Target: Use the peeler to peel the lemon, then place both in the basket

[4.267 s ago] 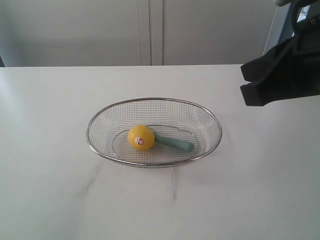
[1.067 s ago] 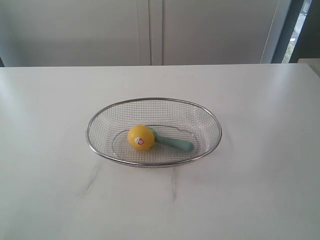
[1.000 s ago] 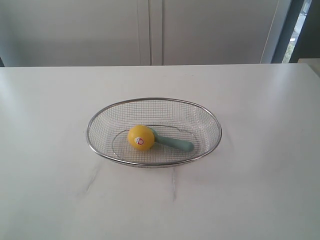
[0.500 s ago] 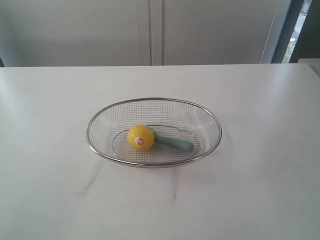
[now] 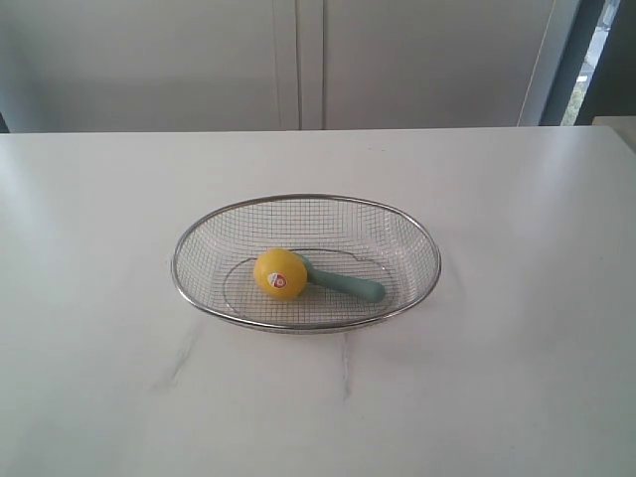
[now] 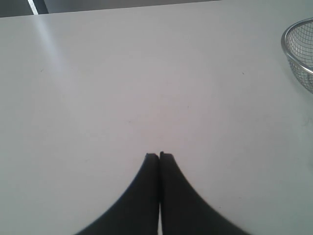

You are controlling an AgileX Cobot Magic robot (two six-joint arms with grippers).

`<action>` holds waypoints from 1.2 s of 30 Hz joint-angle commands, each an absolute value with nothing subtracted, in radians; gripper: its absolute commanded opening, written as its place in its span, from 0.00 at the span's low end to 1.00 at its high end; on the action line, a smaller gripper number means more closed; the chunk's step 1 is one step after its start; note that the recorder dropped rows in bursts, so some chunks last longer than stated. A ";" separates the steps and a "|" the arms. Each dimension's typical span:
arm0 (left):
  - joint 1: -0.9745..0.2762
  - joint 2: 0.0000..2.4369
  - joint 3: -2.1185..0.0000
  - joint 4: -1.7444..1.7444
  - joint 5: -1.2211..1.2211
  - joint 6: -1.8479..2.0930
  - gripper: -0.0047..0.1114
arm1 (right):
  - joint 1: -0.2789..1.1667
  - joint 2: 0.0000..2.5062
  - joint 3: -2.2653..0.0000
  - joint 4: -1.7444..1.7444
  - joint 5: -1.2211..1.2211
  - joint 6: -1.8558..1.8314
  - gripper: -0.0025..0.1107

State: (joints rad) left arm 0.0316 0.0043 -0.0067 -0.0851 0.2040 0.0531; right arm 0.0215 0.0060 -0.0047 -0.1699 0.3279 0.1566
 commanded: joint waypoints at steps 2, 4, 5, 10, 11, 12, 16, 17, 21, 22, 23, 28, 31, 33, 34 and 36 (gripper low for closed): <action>0.022 0.000 0.000 -0.088 0.203 0.048 0.04 | 0.029 0.000 0.000 -0.179 0.312 0.161 0.02; 0.022 0.000 0.000 -0.088 0.203 0.048 0.04 | 0.029 0.000 0.000 -0.179 0.312 0.161 0.02; 0.022 0.000 0.000 -0.088 0.203 0.048 0.04 | 0.029 0.000 0.000 -0.179 0.312 0.161 0.02; 0.022 0.000 0.000 -0.088 0.203 0.048 0.04 | 0.029 0.000 0.000 -0.179 0.312 0.161 0.02; 0.022 0.000 0.000 -0.088 0.203 0.048 0.04 | 0.029 0.000 0.000 -0.179 0.312 0.161 0.02; 0.022 0.000 0.000 -0.088 0.203 0.048 0.04 | 0.029 0.000 0.000 -0.179 0.312 0.161 0.02; 0.022 0.000 0.000 -0.088 0.203 0.048 0.04 | 0.029 0.000 0.000 -0.179 0.312 0.161 0.02; 0.020 0.000 0.000 -0.088 0.203 0.048 0.04 | 0.029 0.000 0.000 -0.179 0.312 0.161 0.02; -0.024 0.000 0.000 -0.088 0.203 0.048 0.04 | 0.029 0.000 0.000 -0.179 0.312 0.161 0.02; -0.024 0.000 0.000 -0.088 0.203 0.048 0.04 | 0.029 0.000 0.000 -0.179 0.312 0.161 0.02; -0.024 0.000 0.000 -0.088 0.203 0.048 0.04 | 0.029 0.000 0.000 -0.179 0.312 0.161 0.02; -0.024 0.000 0.000 -0.088 0.203 0.048 0.04 | 0.029 0.000 0.000 -0.179 0.312 0.161 0.02; -0.024 0.000 0.000 -0.088 0.203 0.048 0.04 | 0.029 0.000 0.000 -0.179 0.312 0.161 0.02; -0.024 0.000 0.000 -0.088 0.203 0.048 0.04 | 0.029 0.000 0.000 -0.179 0.312 0.161 0.02; -0.024 0.000 0.000 -0.088 0.203 0.048 0.04 | 0.029 0.000 0.000 -0.179 0.312 0.161 0.02; -0.024 0.000 0.000 -0.088 0.203 0.048 0.04 | 0.029 0.000 0.000 -0.179 0.312 0.161 0.02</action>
